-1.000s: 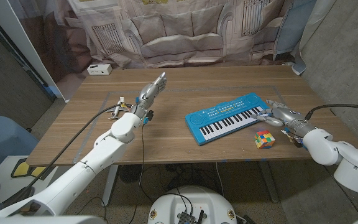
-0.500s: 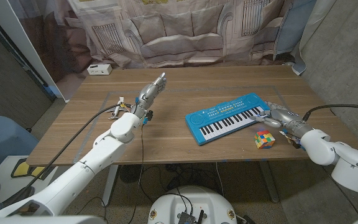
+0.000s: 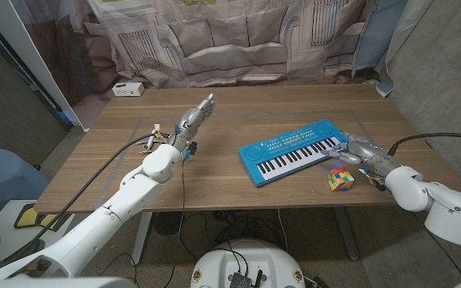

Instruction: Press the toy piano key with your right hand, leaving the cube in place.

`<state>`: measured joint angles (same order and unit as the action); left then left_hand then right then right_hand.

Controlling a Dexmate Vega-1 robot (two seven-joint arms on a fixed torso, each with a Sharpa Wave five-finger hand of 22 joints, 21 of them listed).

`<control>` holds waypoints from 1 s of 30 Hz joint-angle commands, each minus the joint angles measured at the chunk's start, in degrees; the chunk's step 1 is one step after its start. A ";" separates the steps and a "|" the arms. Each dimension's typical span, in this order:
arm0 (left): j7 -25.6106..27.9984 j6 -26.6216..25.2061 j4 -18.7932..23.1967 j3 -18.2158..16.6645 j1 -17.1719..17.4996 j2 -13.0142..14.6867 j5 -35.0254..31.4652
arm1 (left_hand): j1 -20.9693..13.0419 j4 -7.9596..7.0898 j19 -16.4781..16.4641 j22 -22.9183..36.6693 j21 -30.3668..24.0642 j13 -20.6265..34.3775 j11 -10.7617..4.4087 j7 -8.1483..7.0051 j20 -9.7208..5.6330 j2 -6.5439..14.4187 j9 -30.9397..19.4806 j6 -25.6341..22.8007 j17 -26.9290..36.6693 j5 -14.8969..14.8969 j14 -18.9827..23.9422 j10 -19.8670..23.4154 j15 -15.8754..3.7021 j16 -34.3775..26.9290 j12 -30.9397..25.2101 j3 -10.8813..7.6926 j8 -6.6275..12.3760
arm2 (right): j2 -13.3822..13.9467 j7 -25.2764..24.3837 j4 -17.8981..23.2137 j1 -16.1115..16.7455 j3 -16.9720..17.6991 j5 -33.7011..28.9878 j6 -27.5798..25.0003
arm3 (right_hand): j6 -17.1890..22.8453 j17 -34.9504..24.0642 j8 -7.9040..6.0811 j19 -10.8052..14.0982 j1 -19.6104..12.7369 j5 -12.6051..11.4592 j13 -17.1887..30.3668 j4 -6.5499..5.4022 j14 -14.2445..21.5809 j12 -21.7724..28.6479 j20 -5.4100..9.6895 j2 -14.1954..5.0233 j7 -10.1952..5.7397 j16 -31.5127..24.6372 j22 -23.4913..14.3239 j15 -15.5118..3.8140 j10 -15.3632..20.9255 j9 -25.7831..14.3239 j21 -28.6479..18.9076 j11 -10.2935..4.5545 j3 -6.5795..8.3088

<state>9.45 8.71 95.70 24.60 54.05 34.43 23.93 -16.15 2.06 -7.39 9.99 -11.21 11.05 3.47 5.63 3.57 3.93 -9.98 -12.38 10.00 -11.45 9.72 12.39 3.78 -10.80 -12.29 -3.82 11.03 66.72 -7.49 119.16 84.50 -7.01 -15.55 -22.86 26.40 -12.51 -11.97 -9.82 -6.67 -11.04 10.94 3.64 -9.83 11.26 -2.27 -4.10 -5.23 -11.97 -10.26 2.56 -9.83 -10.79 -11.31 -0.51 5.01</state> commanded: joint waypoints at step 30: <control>0.49 -0.44 0.25 0.30 0.66 -0.16 0.17 | -0.30 0.42 0.02 0.20 0.00 0.20 -0.12 0.04 0.20 0.49 -0.31 -0.65 0.25 0.24 0.48 0.51 0.25 0.08 0.09 -0.01 -0.17 | 5.16 -2.98 -1.51 -5.11 -6.63 5.29 -2.18 | 0.33 0.09 0.24 -9.71 -0.40 -0.20 0.16 0.33 -14.82 0.65 -0.51 -0.54 0.41 -0.51 -0.23 0.61 -4.64 -0.17 -0.84 -0.23 0.89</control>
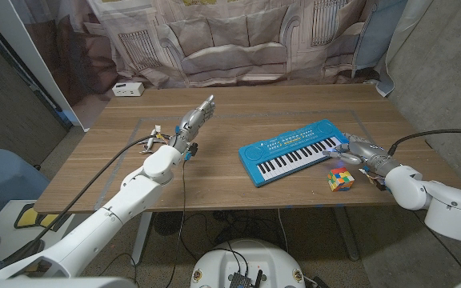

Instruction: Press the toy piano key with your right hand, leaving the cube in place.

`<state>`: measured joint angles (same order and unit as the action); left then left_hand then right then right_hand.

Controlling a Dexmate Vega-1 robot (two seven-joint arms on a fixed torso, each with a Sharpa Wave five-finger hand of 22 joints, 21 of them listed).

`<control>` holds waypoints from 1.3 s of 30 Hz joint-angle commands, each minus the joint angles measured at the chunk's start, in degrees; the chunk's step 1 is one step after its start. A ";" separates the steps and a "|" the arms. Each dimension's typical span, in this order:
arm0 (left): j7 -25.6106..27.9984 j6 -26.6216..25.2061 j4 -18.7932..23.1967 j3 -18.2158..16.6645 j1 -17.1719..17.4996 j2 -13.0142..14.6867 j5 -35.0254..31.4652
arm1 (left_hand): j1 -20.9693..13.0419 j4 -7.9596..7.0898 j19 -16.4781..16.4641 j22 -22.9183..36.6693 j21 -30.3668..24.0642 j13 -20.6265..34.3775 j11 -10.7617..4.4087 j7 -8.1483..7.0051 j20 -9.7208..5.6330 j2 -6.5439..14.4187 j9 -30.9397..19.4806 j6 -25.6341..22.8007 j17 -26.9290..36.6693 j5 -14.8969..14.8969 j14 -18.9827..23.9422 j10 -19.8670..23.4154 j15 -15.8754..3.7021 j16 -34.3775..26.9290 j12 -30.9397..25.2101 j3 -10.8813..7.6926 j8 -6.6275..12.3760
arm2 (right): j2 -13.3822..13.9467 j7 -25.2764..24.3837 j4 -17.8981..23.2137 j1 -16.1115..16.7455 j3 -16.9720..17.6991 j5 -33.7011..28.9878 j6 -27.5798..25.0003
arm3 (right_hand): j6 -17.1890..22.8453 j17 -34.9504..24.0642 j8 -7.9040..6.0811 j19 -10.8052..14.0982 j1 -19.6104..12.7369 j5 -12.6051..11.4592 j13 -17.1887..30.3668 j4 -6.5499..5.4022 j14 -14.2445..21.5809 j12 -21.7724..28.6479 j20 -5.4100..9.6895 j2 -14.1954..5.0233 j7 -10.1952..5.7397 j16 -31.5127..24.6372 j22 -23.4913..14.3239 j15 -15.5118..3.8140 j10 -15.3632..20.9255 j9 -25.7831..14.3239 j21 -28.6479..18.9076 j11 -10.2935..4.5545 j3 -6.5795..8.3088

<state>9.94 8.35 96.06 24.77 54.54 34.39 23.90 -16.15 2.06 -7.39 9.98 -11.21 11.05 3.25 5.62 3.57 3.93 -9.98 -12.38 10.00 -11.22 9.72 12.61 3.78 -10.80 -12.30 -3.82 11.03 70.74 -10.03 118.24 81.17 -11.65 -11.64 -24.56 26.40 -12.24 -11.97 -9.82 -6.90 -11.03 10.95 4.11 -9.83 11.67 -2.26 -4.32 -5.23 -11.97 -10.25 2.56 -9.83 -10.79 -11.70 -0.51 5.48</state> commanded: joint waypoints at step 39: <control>-0.90 1.47 -2.05 0.37 0.04 -0.69 0.77 | -0.25 0.60 0.20 0.21 0.02 0.21 0.06 -0.07 0.41 0.57 -0.31 -0.66 0.26 0.05 0.47 0.27 0.26 0.08 0.18 0.01 -0.21 | 3.85 -1.71 0.51 -5.16 -7.62 3.72 -4.00 | 2.83 -0.05 -0.43 -9.18 -0.84 -0.10 0.17 0.32 -14.19 0.39 -0.73 -0.49 0.75 -0.61 -0.22 0.83 -3.60 -0.24 -0.51 -0.11 0.89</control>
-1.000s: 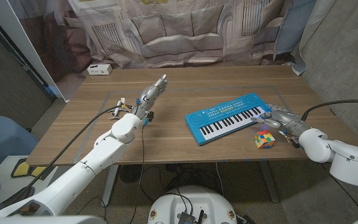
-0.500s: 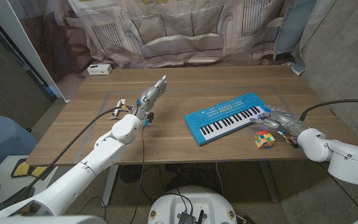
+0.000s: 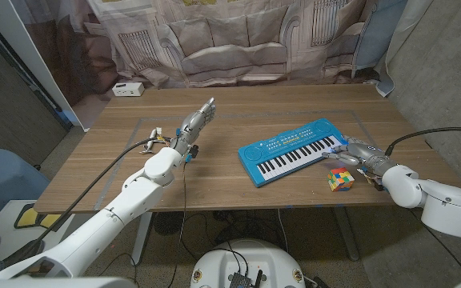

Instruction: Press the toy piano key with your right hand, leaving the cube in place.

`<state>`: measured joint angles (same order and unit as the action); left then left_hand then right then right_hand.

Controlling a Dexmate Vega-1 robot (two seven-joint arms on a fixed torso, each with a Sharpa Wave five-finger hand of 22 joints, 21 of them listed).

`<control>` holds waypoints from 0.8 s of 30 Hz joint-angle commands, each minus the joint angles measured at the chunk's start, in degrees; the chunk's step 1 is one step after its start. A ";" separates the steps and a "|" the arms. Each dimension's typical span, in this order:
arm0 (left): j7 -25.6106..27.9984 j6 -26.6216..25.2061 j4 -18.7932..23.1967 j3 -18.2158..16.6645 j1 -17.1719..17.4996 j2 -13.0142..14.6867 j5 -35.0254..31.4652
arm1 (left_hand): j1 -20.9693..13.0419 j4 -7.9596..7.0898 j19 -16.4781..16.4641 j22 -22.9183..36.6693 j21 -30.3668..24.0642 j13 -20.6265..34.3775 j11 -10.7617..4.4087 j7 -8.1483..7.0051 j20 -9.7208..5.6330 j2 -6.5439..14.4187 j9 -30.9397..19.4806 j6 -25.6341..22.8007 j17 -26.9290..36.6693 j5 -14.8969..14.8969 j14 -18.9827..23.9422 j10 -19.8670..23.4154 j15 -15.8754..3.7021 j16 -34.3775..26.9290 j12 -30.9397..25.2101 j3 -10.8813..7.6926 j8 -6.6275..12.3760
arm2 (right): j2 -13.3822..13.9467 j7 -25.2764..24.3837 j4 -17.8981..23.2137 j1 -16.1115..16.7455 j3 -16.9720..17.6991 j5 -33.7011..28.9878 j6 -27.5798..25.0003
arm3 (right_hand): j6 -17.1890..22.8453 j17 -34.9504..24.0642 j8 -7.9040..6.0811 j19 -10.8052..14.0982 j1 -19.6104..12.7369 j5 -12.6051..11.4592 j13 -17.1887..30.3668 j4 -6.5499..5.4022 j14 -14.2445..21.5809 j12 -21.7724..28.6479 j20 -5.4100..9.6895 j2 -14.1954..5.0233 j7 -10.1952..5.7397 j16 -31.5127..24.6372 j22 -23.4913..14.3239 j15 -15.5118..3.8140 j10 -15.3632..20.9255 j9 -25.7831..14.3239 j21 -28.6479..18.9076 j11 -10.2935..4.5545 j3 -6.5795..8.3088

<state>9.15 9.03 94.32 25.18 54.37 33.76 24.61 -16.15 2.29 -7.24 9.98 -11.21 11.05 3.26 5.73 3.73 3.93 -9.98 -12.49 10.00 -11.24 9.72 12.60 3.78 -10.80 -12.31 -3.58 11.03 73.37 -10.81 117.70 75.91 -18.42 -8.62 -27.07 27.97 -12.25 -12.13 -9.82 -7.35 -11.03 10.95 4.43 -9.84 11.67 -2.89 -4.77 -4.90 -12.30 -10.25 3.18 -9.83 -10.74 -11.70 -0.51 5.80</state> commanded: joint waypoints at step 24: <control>0.14 1.63 0.69 -0.56 1.53 0.44 0.03 | -0.18 0.46 0.07 0.21 0.00 0.22 -0.19 -0.15 0.32 0.58 -0.31 -0.62 0.26 0.09 0.43 0.39 0.24 0.09 0.17 -0.19 -0.19 | 3.06 -4.06 2.92 1.57 -0.45 2.38 -2.94 | 0.95 0.00 0.08 -9.17 -0.63 -0.04 0.18 0.19 -14.09 0.29 -0.10 -0.11 0.10 -0.26 -0.22 0.17 -3.51 -0.33 -0.45 -0.09 0.77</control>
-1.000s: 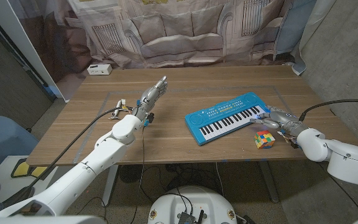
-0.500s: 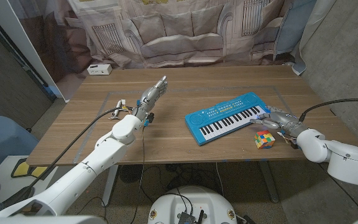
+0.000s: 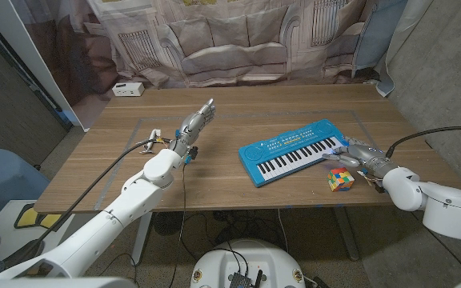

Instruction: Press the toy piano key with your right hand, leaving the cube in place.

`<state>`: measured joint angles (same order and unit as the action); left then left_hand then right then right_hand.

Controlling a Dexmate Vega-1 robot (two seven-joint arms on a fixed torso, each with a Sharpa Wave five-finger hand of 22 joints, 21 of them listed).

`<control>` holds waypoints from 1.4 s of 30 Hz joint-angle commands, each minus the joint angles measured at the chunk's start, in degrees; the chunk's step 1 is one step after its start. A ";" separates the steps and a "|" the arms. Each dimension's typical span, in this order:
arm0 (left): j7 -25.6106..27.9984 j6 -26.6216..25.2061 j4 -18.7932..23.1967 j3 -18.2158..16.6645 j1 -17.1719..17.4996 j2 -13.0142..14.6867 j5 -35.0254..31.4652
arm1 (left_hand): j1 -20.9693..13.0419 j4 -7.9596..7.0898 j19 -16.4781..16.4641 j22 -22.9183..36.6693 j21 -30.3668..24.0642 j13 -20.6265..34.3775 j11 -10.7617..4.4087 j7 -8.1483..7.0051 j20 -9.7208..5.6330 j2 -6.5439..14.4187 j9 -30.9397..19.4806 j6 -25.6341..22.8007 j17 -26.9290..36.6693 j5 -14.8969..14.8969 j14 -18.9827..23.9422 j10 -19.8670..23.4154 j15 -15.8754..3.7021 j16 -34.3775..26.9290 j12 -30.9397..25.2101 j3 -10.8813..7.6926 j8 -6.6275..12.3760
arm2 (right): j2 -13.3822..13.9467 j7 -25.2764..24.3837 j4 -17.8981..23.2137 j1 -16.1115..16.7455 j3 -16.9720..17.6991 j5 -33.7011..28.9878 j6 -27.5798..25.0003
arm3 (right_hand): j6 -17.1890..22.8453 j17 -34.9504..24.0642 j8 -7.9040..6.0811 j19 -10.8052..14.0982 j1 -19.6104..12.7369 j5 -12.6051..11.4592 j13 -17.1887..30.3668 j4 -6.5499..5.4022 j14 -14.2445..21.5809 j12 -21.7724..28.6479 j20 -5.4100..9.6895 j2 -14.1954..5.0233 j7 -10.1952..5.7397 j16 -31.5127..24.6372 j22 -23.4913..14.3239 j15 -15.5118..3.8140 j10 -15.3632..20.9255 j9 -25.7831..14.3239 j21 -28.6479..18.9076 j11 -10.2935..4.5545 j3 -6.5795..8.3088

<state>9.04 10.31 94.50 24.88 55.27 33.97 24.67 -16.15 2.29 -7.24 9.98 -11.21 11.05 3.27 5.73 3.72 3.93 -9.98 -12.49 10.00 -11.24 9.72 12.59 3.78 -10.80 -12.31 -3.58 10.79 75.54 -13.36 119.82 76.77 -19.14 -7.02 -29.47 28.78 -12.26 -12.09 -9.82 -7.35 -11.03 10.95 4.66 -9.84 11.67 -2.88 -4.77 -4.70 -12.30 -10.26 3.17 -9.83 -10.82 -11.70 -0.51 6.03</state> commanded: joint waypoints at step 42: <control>-0.45 1.29 0.16 -0.43 0.66 0.18 0.10 | -0.13 0.64 0.08 0.22 -0.02 0.22 -0.23 -0.25 0.32 0.70 -0.31 -0.63 0.26 0.09 0.55 0.40 0.17 0.05 0.21 -0.18 0.01 | 2.49 -6.57 2.64 4.09 2.93 3.27 -1.36 | -2.94 0.03 1.28 -8.56 -1.04 0.06 0.22 0.28 -13.61 0.21 -0.21 -0.27 -0.55 -0.34 -0.22 0.28 -3.31 -0.32 -0.57 0.27 0.93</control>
<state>9.01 11.25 95.12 24.45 56.05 34.23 24.66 -16.15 2.72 -7.24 9.98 -11.21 11.05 3.06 5.42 3.72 3.93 -9.98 -12.80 10.00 -11.24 9.72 12.80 3.78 -10.80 -12.31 -3.66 10.80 77.76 -18.20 121.91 79.45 -17.35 -4.57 -30.83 26.36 -12.27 -11.00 -9.82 -7.57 -11.03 11.06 5.06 -9.84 11.67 -2.87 -4.99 -5.24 -12.30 -10.25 3.17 -9.83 -11.08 -11.69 -0.51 6.43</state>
